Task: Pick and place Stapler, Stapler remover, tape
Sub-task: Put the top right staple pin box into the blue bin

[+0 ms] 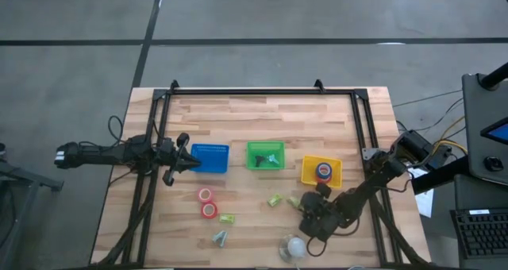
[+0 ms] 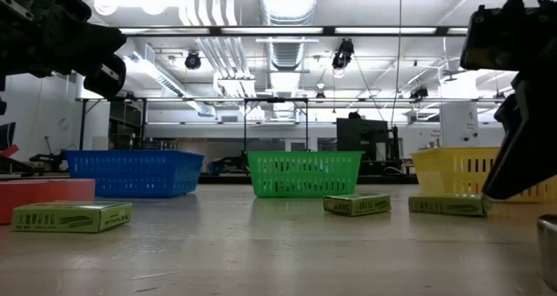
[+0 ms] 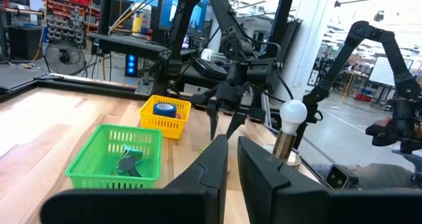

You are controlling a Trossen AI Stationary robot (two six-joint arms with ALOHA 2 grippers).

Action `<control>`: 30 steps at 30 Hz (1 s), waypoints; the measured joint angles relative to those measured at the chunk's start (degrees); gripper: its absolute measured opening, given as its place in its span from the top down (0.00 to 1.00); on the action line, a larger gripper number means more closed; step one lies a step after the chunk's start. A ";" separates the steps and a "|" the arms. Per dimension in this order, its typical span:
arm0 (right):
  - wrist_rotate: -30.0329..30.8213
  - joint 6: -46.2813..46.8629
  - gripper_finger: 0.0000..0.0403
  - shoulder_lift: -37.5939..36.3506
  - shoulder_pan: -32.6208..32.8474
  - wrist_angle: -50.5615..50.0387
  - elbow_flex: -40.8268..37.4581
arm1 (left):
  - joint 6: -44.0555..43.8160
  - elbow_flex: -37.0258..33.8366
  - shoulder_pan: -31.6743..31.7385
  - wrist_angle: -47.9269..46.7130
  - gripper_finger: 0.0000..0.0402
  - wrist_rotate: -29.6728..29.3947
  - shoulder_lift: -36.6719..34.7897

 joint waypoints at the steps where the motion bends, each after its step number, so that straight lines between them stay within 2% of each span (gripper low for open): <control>1: 0.20 0.45 0.62 0.03 -0.10 0.00 -0.04 | 0.00 0.00 0.02 0.00 0.90 0.00 0.00; 10: 0.96 1.69 0.43 0.48 -0.66 0.42 -0.05 | 0.00 0.00 0.02 0.00 0.90 0.00 -0.02; 16: 2.04 0.27 0.38 3.60 -2.39 1.69 -0.05 | 0.00 0.00 0.01 0.00 0.90 0.00 -0.01; 23: 2.44 -0.65 0.44 4.28 -2.47 2.51 0.10 | -0.01 0.00 0.02 0.00 0.90 -0.02 0.09; 30: 2.28 -1.58 0.60 4.23 -2.42 3.17 0.06 | 0.00 0.00 0.02 0.02 0.90 -0.02 0.09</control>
